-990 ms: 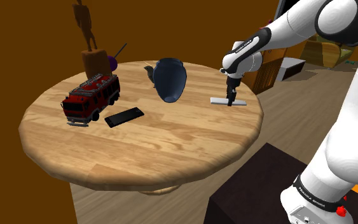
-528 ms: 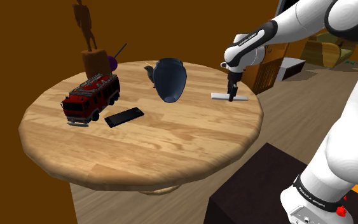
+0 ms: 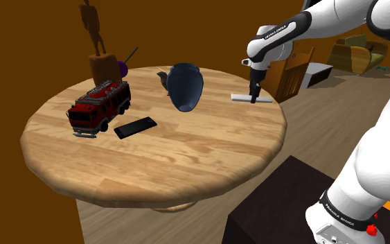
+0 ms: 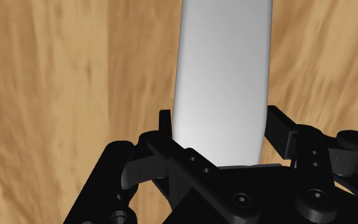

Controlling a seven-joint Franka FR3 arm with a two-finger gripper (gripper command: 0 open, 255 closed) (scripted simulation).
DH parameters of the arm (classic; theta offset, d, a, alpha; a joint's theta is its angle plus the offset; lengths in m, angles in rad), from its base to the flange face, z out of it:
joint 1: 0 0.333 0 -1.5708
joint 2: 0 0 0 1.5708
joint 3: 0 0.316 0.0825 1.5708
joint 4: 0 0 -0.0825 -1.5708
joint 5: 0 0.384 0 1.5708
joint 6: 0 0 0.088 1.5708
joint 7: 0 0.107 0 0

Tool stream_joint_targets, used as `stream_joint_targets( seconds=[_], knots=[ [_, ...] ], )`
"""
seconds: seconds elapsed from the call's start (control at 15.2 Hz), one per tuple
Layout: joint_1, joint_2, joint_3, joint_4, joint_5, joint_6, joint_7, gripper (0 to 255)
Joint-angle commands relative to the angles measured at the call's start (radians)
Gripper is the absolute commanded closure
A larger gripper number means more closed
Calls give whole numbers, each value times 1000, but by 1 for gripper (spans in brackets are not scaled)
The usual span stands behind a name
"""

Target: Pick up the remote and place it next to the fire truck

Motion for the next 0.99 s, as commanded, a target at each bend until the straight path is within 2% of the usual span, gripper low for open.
stream_joint_targets(
  seconds=[0.0, 0.92],
  knots=[
    [1, -12, 0, 13, -7, -24, 6, 255],
    [6, -74, 4, 140, -41, -205, 32, 255]
  ],
)
